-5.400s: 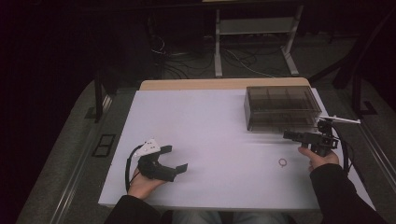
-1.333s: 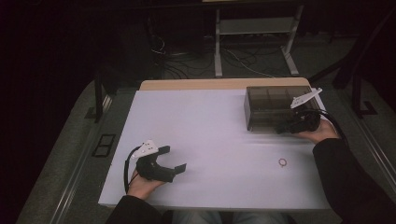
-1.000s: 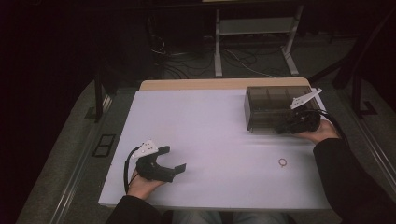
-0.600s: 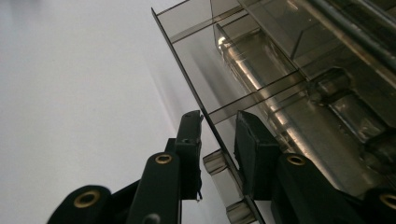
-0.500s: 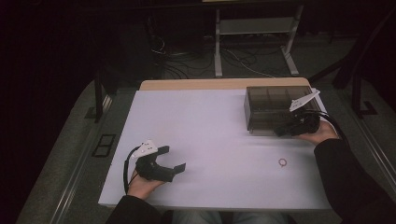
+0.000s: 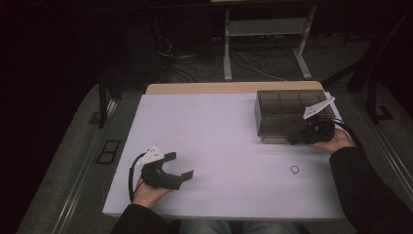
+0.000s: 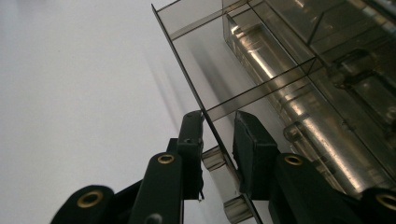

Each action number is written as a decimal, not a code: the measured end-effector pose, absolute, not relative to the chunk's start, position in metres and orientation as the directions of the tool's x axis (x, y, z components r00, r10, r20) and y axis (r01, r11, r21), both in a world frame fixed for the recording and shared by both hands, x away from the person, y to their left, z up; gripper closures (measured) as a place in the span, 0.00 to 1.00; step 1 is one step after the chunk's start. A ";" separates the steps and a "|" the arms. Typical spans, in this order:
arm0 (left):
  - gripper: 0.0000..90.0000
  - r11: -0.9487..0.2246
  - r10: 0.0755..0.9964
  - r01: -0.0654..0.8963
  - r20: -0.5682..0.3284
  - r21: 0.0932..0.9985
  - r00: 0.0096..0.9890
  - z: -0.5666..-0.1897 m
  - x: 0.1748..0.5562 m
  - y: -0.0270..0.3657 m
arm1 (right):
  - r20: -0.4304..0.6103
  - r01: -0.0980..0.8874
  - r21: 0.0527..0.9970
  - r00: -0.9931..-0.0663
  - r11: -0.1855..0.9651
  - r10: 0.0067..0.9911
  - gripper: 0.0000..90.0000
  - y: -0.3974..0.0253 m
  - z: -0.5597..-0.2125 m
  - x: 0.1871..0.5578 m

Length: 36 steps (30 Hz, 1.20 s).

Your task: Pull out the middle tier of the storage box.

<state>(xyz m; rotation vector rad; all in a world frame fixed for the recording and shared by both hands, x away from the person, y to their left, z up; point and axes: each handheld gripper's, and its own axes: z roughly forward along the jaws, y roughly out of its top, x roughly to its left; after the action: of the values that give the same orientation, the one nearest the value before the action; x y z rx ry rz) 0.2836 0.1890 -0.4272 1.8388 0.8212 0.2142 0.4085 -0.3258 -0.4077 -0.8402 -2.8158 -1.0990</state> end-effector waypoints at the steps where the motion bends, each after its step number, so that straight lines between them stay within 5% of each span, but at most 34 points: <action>1: 0.00 -0.203 0.625 0.435 -0.226 0.877 0.747 -0.427 0.283 0.189 | 0.187 0.480 0.627 -0.857 0.613 0.480 0.80 -0.326 -0.408 0.408; 36: 0.00 -0.199 0.629 0.436 -0.227 0.878 0.744 -0.427 0.284 0.189 | 0.189 0.456 0.611 -0.878 0.647 0.440 0.81 -0.325 -0.410 0.392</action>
<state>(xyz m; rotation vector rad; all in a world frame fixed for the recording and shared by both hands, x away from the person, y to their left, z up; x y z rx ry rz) 0.2836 0.1889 -0.4274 1.8357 0.8266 0.2167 0.3923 -0.3249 -0.4099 -0.7694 -2.8300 -1.0605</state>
